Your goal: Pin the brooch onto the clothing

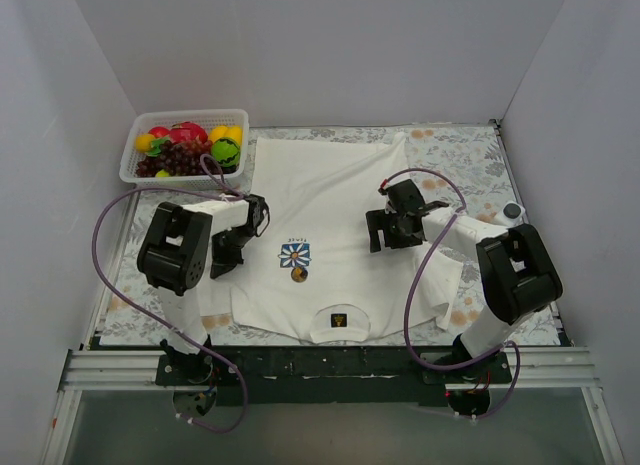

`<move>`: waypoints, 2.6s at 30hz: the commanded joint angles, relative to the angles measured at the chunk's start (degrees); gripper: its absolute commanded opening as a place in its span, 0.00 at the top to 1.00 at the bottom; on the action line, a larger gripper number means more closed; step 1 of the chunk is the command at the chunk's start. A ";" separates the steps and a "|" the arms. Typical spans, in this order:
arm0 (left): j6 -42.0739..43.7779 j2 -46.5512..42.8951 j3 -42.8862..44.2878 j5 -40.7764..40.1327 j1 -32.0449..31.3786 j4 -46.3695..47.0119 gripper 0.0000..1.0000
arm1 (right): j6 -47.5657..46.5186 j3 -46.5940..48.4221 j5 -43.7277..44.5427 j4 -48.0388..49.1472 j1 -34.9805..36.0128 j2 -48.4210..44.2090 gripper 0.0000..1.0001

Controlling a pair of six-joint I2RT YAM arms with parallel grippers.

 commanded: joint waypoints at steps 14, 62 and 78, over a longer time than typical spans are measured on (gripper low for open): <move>-2.82 -3.78 14.73 -13.89 -2.94 -3.11 1.00 | -1.28 2.56 2.81 -3.25 1.13 -1.79 0.09; -5.99 1.39 0.68 32.95 -33.98 48.93 1.00 | 8.74 -16.33 11.77 -9.75 -19.25 -29.14 0.99; -4.94 2.36 0.76 36.64 -34.06 46.11 1.00 | 5.49 -12.83 10.79 -12.47 -21.36 -10.69 0.99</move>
